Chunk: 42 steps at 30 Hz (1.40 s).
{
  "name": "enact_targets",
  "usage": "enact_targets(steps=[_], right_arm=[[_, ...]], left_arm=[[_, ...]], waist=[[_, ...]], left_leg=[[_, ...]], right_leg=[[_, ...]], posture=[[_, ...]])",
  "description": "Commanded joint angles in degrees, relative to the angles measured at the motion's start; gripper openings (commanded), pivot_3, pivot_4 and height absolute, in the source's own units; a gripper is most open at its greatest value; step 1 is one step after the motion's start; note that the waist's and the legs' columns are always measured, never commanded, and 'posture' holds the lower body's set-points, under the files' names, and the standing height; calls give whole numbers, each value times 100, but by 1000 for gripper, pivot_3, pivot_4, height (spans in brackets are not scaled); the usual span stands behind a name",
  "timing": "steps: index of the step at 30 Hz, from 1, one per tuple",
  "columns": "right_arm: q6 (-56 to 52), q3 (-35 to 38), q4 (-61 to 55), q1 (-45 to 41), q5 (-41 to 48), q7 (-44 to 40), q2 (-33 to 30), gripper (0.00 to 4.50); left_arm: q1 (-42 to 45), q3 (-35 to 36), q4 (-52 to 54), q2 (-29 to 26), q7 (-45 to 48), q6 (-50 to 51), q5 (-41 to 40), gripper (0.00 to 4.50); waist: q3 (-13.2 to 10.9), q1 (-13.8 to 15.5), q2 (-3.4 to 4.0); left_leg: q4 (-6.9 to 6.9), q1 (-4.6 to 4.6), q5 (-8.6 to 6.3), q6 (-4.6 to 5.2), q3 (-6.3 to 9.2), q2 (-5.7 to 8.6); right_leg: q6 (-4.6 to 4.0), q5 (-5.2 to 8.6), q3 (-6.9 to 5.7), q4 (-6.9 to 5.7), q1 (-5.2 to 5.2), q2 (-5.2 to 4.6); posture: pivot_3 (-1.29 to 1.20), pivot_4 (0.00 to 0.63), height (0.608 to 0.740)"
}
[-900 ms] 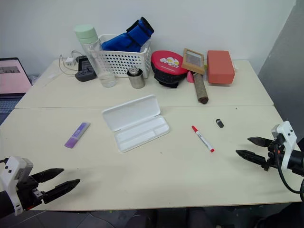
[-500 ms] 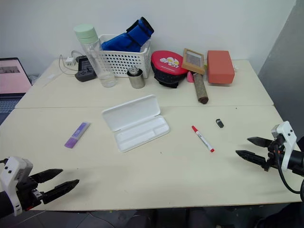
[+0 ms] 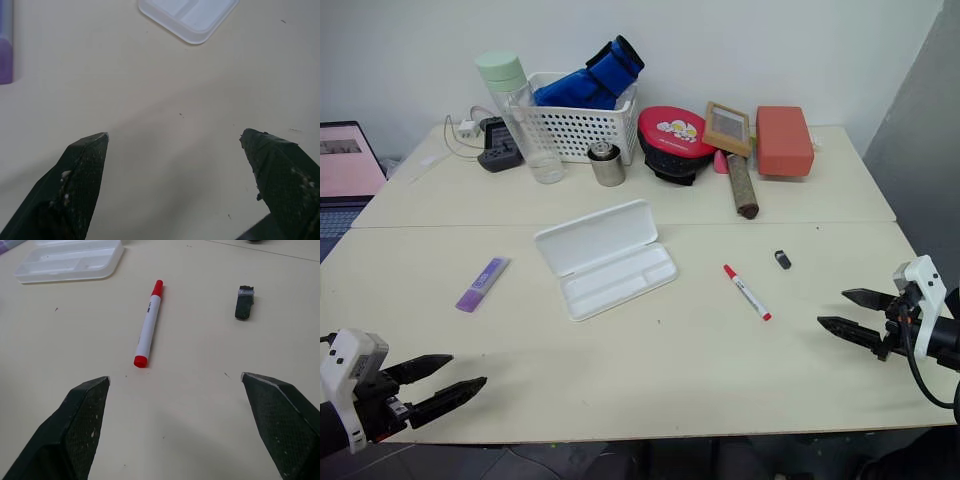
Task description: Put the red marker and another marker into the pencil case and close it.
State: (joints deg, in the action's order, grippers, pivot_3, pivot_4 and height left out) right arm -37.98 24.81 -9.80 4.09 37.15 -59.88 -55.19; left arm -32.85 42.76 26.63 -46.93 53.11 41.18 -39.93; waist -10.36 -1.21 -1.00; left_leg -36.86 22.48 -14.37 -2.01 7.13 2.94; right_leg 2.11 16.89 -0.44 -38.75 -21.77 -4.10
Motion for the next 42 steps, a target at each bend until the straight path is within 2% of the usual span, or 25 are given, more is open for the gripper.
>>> enact_targets(steps=[1,4,6,9,12,17,24,32,35,42], right_arm=[[52,270,-308,60,161,-168,-51,4418],[44,312,-638,126,372,-433,-95,4418],[-103,403,-1064,186,708,-717,-197,4418],[-225,433,-1601,199,1020,-971,-366,4418],[-218,227,-1987,-57,1028,-838,-500,4418],[-270,-66,-2305,-512,1071,-490,-477,4418],[-124,-231,-2317,-736,887,-228,-428,4418],[-151,-128,-2458,-688,943,5,-369,4418],[-165,2,-2509,-615,972,59,-376,4418],[-205,219,-2614,-482,1044,220,-339,4500]], left_arm=[[99,-53,192,30,-74,78,-108,4500],[342,-246,440,44,-195,214,-304,4500],[810,-635,697,83,-456,332,-477,4500],[1653,-1511,1012,118,-827,538,-567,4500],[2689,-2423,895,218,-1093,559,-341,4500],[3747,-3477,304,307,-1018,327,171,4500],[5168,-5047,-1416,463,-408,-634,1527,4500],[5787,-5892,-2700,842,31,-1365,2468,4500],[5963,-5926,-2990,1013,99,-1516,2607,4500],[5959,-5930,-3083,1060,277,-1567,2833,3521]], waist=[[0,1,0],[-2,6,2],[-4,34,4],[-5,87,6],[-8,121,2],[-12,96,-5],[-16,123,-9],[-18,109,-12],[-18,115,-12],[-17,106,-12]], left_leg=[[0,0,0,0,0,0],[1,0,0,0,0,0],[0,0,0,0,1,0],[-1,0,0,0,2,0],[-2,1,0,0,4,3],[-2,-2,0,-1,-5,5],[-5,13,1,-1,5,22],[-6,17,1,1,13,26],[-10,16,1,1,21,29],[-10,12,2,1,21,30]], right_leg=[[0,0,0,0,0,0],[1,0,0,0,0,0],[1,0,-1,0,1,0],[4,-1,-2,1,3,2],[9,-4,-8,6,6,4],[15,-9,-12,3,5,12],[19,-10,-20,2,1,20],[25,-11,-19,3,-3,14],[25,-11,-20,0,2,13],[27,-11,-20,-7,1,11]], posture=[[0,150,740],[0,150,740],[0,150,740],[0,150,740],[0,150,740],[0,150,740],[0,150,740],[0,150,740],[0,150,740],[0,150,740]])
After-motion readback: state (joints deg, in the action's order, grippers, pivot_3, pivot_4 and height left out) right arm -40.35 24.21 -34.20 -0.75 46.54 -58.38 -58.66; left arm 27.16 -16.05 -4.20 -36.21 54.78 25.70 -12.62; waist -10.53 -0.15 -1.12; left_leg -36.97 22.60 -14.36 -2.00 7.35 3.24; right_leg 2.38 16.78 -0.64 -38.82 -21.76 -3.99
